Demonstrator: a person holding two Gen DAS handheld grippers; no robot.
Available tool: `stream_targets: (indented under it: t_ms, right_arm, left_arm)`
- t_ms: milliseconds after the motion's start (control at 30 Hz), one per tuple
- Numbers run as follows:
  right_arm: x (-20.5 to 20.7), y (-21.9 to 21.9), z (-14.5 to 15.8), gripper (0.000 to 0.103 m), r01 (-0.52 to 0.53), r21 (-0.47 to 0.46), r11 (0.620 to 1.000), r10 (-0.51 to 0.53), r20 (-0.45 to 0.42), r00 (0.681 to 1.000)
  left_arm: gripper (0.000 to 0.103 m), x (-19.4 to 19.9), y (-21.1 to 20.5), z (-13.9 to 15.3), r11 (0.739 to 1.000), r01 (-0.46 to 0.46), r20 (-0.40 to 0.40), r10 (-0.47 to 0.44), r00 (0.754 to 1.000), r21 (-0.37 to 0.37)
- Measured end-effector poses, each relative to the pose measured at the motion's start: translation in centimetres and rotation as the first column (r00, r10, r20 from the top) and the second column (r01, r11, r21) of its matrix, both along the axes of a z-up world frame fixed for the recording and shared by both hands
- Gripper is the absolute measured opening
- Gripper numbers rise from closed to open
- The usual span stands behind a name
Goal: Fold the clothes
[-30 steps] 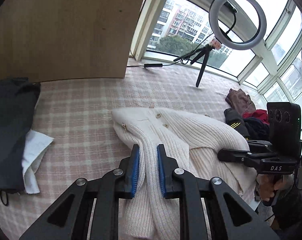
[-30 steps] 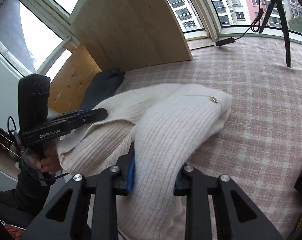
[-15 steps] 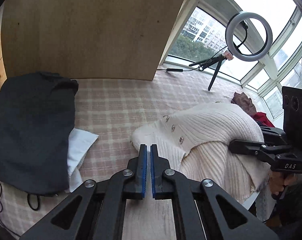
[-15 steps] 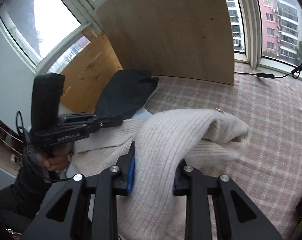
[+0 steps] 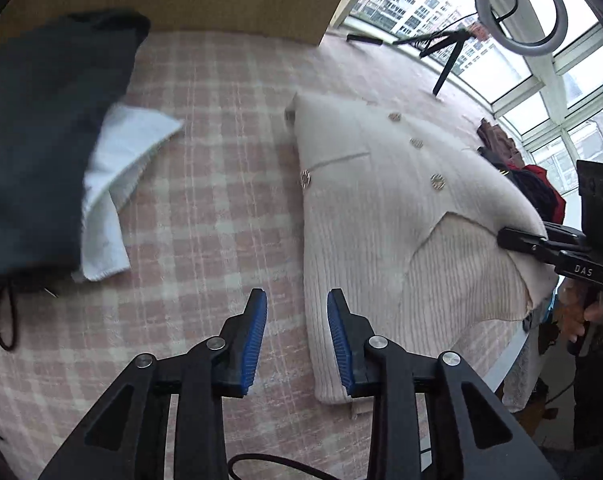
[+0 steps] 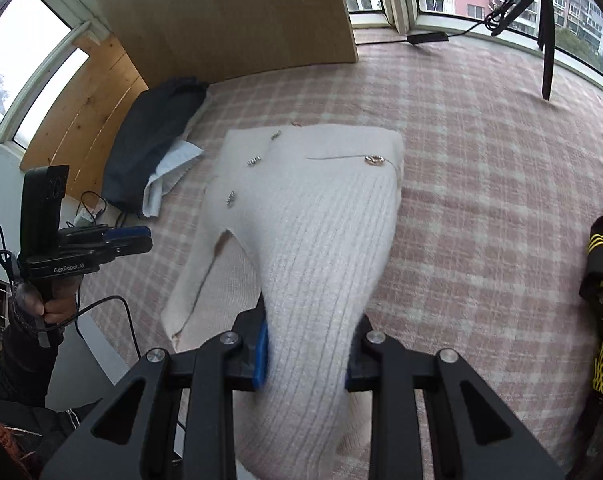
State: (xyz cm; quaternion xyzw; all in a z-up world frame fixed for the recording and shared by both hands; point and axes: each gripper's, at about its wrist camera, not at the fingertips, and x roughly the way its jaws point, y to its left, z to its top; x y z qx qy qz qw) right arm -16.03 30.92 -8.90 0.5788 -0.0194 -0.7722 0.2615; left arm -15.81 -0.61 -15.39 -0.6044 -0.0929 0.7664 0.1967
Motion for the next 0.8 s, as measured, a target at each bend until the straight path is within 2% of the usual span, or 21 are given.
stream_targets:
  t_ms: [100,167,200,233,267,333,400,533,600,633,700,800]
  right_arm:
    - [0.0,0.5,-1.3,0.025,-0.008,-0.018,1.000,0.009,0.030,1.000]
    - [-0.1,0.7,-2.1,0.025,-0.017,-0.031,0.999,0.018,0.047,0.999]
    - [-0.1,0.7,-2.5,0.026,-0.023,-0.032,0.999,0.024,0.053,0.998]
    - [-0.1,0.7,-2.9,0.026,-0.029,-0.032,0.999,0.031,0.059,0.998]
    - [-0.1,0.9,-3.1,0.026,-0.027,-0.038,0.999,0.030,0.071,0.997]
    - [-0.2,1.3,-3.6,0.025,-0.022,-0.053,0.998,0.027,0.096,0.995]
    - [-0.2,2.1,-2.8,0.025,-0.020,-0.067,0.998,0.027,0.098,0.995]
    - [0.2,4.0,-1.5,0.025,-0.029,-0.084,0.996,0.034,0.067,0.997]
    - [0.2,3.8,-3.0,0.026,-0.039,-0.070,0.997,0.044,0.065,0.997]
    - [0.2,3.2,-4.1,0.029,-0.055,-0.046,0.997,0.059,0.073,0.996]
    - [0.6,1.9,-5.5,0.032,-0.088,0.046,0.995,0.083,0.087,0.993]
    - [1.7,1.9,-3.3,0.037,-0.104,0.098,0.990,0.105,0.000,0.994]
  left_arm:
    - [0.041,1.0,1.4,-2.2,1.000,-0.004,0.059,0.003,0.998,0.010]
    - [0.045,1.6,2.5,-2.8,1.000,-0.005,0.036,0.005,0.999,0.013]
    - [0.042,1.9,3.0,-2.9,1.000,-0.005,0.014,0.004,1.000,0.012]
    - [0.033,2.1,3.7,-3.0,1.000,0.015,0.019,-0.015,1.000,0.017]
    - [0.018,2.3,4.3,-3.1,0.999,0.029,0.022,-0.029,0.999,0.020]
    - [0.009,2.8,5.0,-2.1,1.000,0.013,0.007,-0.013,1.000,0.003]
    - [0.008,3.7,5.3,-0.3,0.999,0.014,-0.016,-0.014,1.000,0.030]
    - [0.008,5.7,5.6,2.3,1.000,0.006,-0.081,-0.004,0.997,0.023]
    - [0.008,5.6,5.8,1.5,1.000,0.008,-0.081,-0.010,0.997,-0.028]
    - [0.008,5.5,5.7,0.6,0.999,-0.007,-0.055,0.005,0.998,-0.042]
    - [0.008,5.0,5.2,-0.6,0.999,-0.026,-0.017,0.025,1.000,-0.045]
    - [0.013,4.8,4.3,-0.8,0.999,-0.047,0.018,0.048,0.999,-0.023]
